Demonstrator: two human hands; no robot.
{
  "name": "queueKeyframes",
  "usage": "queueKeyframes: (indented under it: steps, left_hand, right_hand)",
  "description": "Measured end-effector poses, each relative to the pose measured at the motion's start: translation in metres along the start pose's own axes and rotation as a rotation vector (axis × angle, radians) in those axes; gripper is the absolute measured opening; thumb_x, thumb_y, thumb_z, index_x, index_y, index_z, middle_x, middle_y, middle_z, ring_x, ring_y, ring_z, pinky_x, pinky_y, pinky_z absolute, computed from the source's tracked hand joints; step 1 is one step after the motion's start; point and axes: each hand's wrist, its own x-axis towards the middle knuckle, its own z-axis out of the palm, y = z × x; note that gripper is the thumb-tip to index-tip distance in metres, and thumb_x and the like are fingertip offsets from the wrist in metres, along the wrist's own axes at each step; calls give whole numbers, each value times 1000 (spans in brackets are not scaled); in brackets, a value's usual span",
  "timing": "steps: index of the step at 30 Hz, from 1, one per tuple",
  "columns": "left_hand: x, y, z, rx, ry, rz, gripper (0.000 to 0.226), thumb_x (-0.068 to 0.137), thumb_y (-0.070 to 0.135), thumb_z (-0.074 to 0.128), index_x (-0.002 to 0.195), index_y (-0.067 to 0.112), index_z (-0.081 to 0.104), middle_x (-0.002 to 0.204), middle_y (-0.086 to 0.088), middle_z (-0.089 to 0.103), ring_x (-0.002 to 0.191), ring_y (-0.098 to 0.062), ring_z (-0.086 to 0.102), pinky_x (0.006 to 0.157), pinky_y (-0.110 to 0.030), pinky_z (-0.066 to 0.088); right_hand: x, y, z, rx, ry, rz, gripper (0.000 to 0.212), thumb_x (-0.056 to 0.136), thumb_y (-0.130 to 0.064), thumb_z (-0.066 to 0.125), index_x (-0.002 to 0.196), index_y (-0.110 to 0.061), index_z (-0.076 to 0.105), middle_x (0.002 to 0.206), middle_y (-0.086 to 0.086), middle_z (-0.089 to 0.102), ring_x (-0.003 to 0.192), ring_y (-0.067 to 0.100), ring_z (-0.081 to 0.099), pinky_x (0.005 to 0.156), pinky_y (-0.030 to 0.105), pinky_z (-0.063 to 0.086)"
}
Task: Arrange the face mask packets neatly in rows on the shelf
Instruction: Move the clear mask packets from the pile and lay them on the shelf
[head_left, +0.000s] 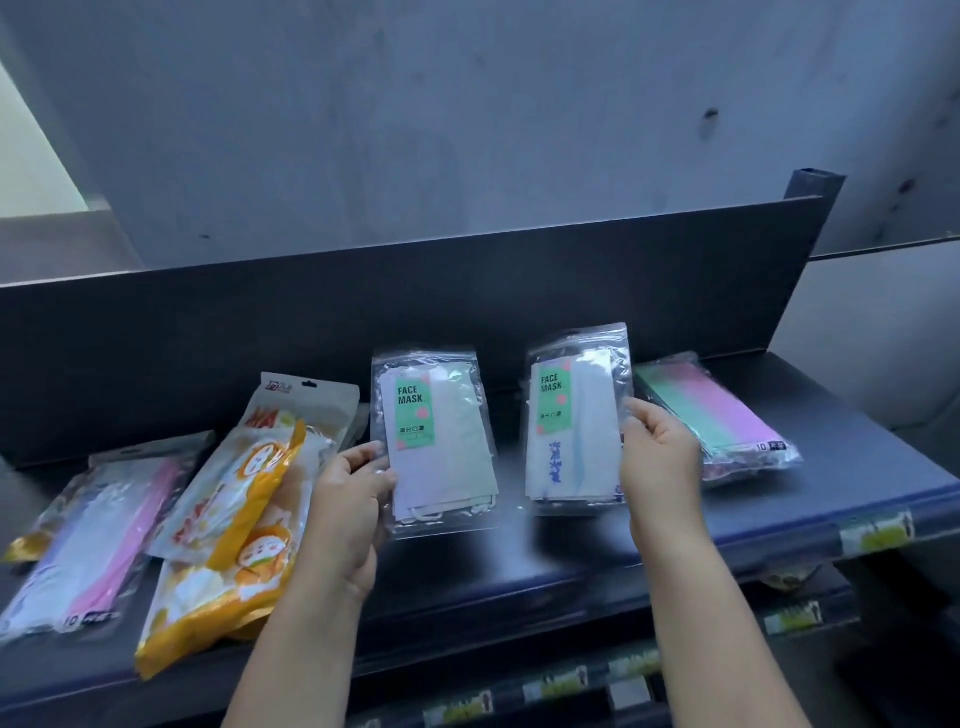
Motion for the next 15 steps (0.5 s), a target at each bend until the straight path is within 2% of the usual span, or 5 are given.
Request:
queueKeyframes:
  steps: [3, 5, 8, 11, 15]
  left_hand:
    - [2, -2, 8, 0, 11, -11, 21, 106, -6, 47, 111, 12, 56, 111, -16, 76, 88, -27, 78, 50, -30, 61]
    - [4, -6, 20, 22, 5, -7, 23, 104, -7, 48, 114, 12, 57, 108, -14, 77, 79, -23, 77, 53, -31, 58]
    - [4, -15, 43, 51, -15, -10, 25, 102, -7, 49, 113, 13, 58, 100, -11, 79, 76, -26, 74, 62, -35, 52]
    - [-1, -25, 68, 75, -33, -25, 24, 100, -8, 50, 114, 10, 58, 96, -12, 80, 73, -28, 70, 62, -34, 52]
    - [-6, -36, 107, 66, -47, -40, 25, 97, -11, 52, 116, 4, 60, 104, -17, 76, 75, -28, 73, 64, -40, 60]
  right_hand:
    - [0, -6, -11, -46, 60, -29, 29, 101, -18, 52, 85, -31, 72, 81, -14, 73, 86, 14, 63, 88, 42, 55]
    - [4, -8, -19, -50, 87, -40, 28, 101, -13, 51, 87, -24, 73, 86, -13, 74, 93, 17, 66, 94, 43, 55]
    - [16, -11, -29, -72, 114, -53, 30, 101, -15, 51, 118, -23, 75, 112, -9, 75, 112, 23, 68, 104, 48, 54]
    - [30, -14, -42, -98, 131, -66, 37, 99, -20, 48, 128, -24, 71, 126, -5, 73, 118, 25, 66, 105, 51, 53]
    - [45, -21, -64, -133, 198, -158, 35, 108, -19, 46, 133, -20, 69, 121, -9, 70, 112, 17, 61, 95, 33, 47]
